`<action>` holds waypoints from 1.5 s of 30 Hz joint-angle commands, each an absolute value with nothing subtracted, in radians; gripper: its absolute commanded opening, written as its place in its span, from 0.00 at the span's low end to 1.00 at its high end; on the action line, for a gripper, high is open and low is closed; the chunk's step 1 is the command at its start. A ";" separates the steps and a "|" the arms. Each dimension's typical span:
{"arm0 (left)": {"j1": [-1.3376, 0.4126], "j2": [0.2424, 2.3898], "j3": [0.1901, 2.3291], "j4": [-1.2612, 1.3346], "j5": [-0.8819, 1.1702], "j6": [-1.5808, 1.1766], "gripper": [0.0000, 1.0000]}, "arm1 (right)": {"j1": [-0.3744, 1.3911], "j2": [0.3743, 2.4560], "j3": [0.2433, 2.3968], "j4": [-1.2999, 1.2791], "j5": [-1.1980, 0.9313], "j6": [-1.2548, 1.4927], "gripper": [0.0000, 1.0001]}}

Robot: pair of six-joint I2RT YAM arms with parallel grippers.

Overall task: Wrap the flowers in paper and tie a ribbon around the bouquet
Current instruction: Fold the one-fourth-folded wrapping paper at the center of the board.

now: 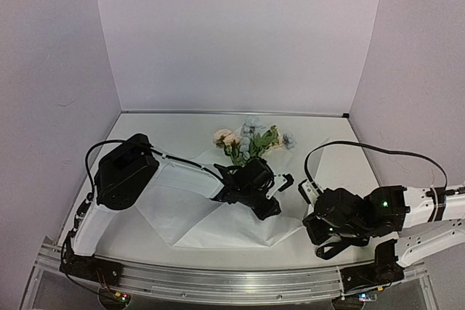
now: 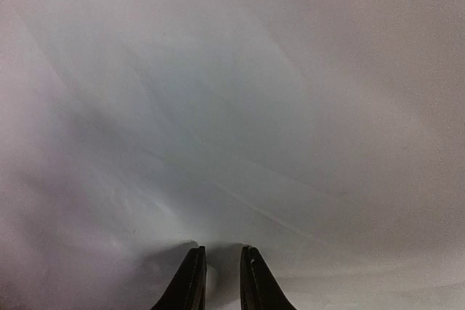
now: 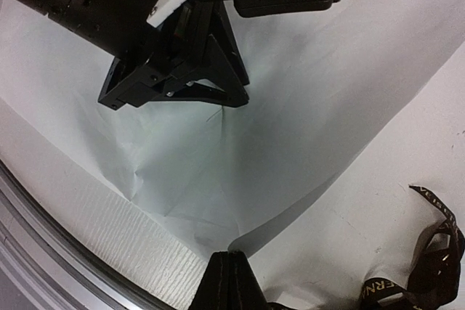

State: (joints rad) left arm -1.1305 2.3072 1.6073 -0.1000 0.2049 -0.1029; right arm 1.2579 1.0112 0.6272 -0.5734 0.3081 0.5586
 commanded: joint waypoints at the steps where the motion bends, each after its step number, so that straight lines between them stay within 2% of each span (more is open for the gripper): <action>1: -1.105 2.167 1.548 -0.029 0.217 -0.129 0.22 | 1.266 1.014 0.694 -0.681 0.341 0.528 0.00; 9: -1.090 1.950 1.408 -0.007 0.221 -0.184 0.33 | 1.266 1.019 0.710 -0.753 0.382 0.539 0.00; 19: -1.091 1.523 0.916 -0.121 0.112 -0.445 0.34 | 1.266 1.029 0.707 -0.770 0.405 0.576 0.00; 24: -1.091 1.368 0.716 -0.185 0.119 -0.552 0.47 | 1.266 1.041 0.700 -0.766 0.414 0.591 0.00; 30: -1.091 1.376 0.678 -0.152 0.194 -0.557 0.56 | 1.266 1.041 0.683 -0.748 0.431 0.603 0.00; 38: -1.091 1.512 0.724 -0.107 0.229 -0.538 0.50 | 1.266 1.044 0.682 -0.736 0.428 0.607 0.00; 45: -1.084 1.557 0.754 -0.083 0.243 -0.531 0.21 | 1.266 1.055 0.703 -0.729 0.408 0.584 0.00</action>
State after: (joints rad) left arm -1.0893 1.5408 0.6948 -0.1441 0.2227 -0.5277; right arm 1.2594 1.0403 0.6678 -0.7482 0.3958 0.5944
